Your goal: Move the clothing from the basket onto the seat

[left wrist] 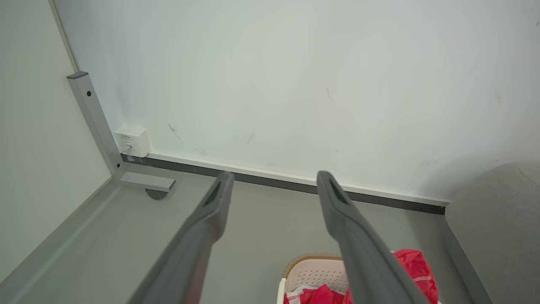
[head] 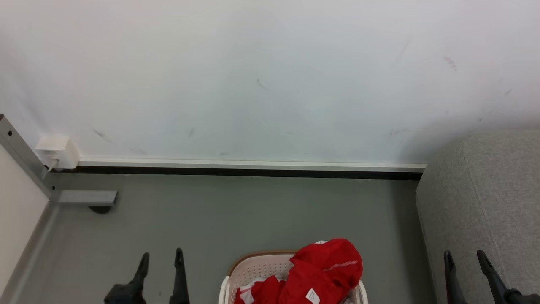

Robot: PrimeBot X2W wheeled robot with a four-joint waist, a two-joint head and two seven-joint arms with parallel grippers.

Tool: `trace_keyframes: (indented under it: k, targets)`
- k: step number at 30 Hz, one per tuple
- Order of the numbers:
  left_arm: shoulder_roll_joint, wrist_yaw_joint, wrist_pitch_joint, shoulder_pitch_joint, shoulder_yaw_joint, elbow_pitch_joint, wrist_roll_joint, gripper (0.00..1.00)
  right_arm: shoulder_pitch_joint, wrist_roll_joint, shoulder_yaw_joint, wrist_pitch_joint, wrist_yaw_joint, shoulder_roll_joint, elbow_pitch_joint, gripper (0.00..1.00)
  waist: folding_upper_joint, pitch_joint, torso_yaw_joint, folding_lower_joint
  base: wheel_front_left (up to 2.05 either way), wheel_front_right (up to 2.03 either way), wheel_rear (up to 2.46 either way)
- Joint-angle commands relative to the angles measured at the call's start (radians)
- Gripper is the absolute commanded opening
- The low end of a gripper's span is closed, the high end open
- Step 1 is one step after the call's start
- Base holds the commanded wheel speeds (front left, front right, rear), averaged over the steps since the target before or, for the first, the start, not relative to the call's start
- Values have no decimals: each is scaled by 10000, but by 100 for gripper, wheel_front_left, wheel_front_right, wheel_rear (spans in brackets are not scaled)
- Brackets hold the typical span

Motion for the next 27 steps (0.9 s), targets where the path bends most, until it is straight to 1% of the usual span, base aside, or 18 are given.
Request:
trace_keyframes:
  k: [1, 13, 17, 27]
  targets:
    - [84, -51, -108, 85, 11, 52, 360, 100, 76, -187, -59, -112, -19, -82, 32, 100, 0, 10, -1, 0, 0, 0, 0]
    - [90, -169, -279, 144, -53, 292, 1007, 100, 139, -602, -142, -293, -21, -87, 178, 100, 0, 0, -20, 0, 0, 0, 0]
    - [87, -277, -264, 99, -40, 372, 880, 100, 117, -345, -193, -274, -21, -84, 256, 100, 0, 7, -23, 0, 0, 0, 0]
    - [85, -357, -264, 96, -44, 505, 780, 100, 111, -259, -167, -274, -21, -83, 317, 100, 0, -25, -22, 0, 0, 0, 0]
